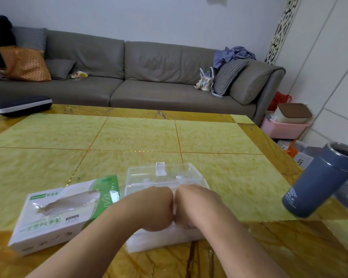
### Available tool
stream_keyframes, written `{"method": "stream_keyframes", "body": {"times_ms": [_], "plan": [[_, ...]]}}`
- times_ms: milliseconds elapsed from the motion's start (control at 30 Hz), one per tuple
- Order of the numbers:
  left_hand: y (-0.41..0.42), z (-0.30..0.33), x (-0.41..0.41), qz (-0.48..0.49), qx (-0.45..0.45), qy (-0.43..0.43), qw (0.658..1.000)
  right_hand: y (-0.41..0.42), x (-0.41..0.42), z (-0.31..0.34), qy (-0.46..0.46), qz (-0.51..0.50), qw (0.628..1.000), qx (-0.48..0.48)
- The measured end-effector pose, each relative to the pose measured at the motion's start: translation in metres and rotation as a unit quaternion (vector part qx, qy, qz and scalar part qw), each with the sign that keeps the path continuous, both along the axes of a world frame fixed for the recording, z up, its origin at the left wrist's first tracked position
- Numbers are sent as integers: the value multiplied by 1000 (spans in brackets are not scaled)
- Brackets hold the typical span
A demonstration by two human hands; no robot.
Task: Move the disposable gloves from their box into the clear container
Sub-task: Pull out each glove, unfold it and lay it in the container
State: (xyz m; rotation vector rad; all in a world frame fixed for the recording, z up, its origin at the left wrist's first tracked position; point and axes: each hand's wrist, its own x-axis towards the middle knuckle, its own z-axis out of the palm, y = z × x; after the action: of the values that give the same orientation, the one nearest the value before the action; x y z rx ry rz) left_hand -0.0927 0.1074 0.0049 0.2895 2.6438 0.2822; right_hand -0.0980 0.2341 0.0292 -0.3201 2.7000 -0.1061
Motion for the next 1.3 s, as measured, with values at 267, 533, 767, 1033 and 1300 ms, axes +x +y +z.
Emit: {"method": "stream_keyframes", "body": {"times_ms": [267, 533, 767, 1033, 1300], "plan": [[7, -4, -3, 27, -109, -99, 989, -2, -5, 6, -92, 2, 995, 42], [11, 6, -7, 2, -158, -130, 979, -6, -10, -4, -120, -13, 987, 104], [-5, 23, 19, -23, -64, -52, 996, -7, -6, -1, -74, 7, 994, 80], [-70, 34, 60, 171, 138, 253, 942, -15, 24, 15, 173, -2, 985, 21], [-149, 3, 63, 283, -59, 118, 950, -70, 57, -21, 246, 233, 928, -152]]}}
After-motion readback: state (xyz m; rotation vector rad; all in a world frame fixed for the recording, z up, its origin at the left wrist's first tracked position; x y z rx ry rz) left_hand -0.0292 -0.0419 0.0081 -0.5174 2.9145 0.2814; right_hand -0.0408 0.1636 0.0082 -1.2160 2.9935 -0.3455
